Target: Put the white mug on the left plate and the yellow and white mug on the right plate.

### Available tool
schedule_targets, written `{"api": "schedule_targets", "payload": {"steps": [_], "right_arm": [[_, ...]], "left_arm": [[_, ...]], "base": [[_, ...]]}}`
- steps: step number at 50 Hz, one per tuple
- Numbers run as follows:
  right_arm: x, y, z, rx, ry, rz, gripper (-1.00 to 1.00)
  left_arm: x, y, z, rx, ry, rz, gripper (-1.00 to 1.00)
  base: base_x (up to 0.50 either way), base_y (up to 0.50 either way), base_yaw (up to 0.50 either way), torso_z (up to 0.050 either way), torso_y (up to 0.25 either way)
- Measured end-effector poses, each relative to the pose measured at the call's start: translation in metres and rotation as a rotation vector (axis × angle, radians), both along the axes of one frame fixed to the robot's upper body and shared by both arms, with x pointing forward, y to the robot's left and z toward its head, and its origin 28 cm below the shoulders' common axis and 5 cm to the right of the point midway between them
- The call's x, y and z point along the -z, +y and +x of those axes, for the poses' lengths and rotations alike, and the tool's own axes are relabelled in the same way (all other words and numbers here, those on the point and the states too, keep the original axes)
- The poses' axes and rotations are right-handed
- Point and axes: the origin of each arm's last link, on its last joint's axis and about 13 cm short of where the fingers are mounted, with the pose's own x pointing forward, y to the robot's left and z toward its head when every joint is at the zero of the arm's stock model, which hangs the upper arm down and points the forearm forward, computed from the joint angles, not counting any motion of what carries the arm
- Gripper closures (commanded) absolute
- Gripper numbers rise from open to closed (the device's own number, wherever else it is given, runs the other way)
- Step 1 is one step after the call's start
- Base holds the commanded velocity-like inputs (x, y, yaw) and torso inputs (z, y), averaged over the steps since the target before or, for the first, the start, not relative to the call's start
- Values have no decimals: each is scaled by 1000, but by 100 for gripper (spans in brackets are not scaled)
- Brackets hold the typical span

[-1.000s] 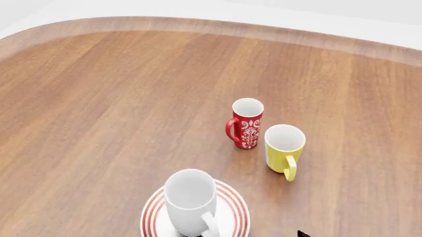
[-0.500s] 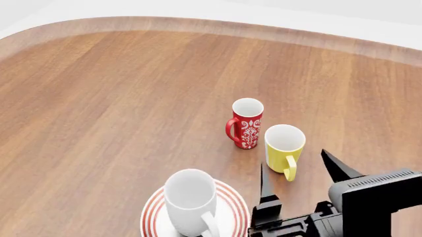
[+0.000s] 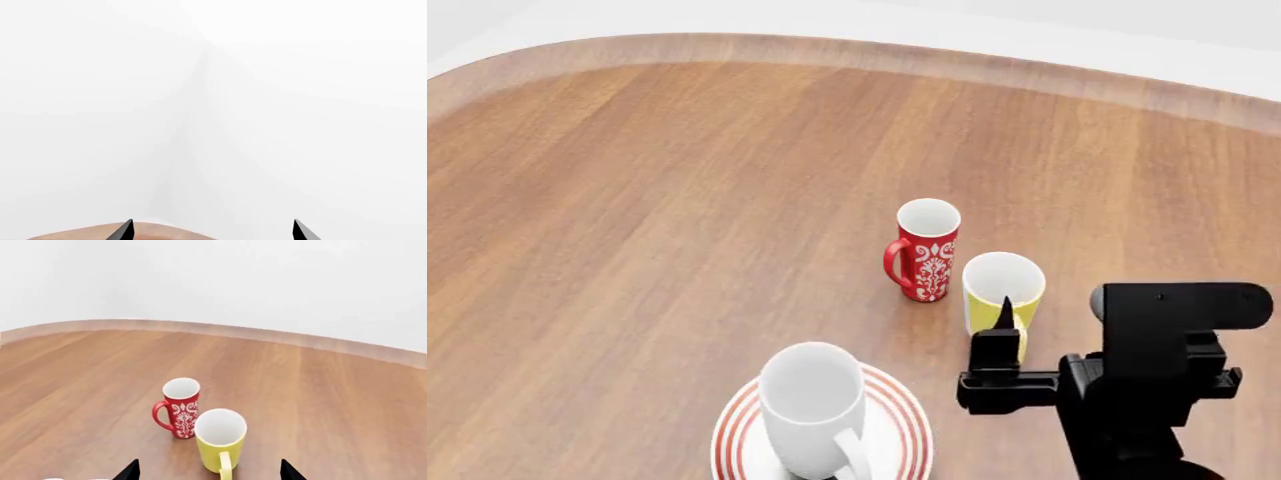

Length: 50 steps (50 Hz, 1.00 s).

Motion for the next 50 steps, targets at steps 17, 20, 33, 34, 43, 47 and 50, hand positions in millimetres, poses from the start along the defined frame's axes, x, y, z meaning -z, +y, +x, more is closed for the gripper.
{"api": "schedule_targets", "payload": {"steps": [17,20,33,34,43,47,50], "right_arm": [[-4,1,17,-1,49,-69,-100],[-12,3,29,-5,41,-73,-100],[-27,5,95,-6,72,-43,-100],[-27,5,99,-4,77,-42,-100],[-25,4,118,14,120,-53,-100],[-24,3,121,21,133,-59,-100],[-25,3,123,26,138,-63,-100]], "left_arm": [[-1,1,1,4,-1,-1,-100],[-2,3,2,6,-3,-5,-100],[-6,3,3,22,-28,10,-100],[-5,3,3,24,-30,14,-100],[-5,0,0,48,-50,36,-100],[-5,0,0,48,-53,41,-100],[-4,-1,-1,47,-54,52,-100]], "base": [[0,0,0,0,0],[0,0,0,0,0],[0,0,0,0,-49],[0,0,0,4,-250],[0,0,0,4,-83],[0,0,0,0,0],[0,0,0,0,-215]]}}
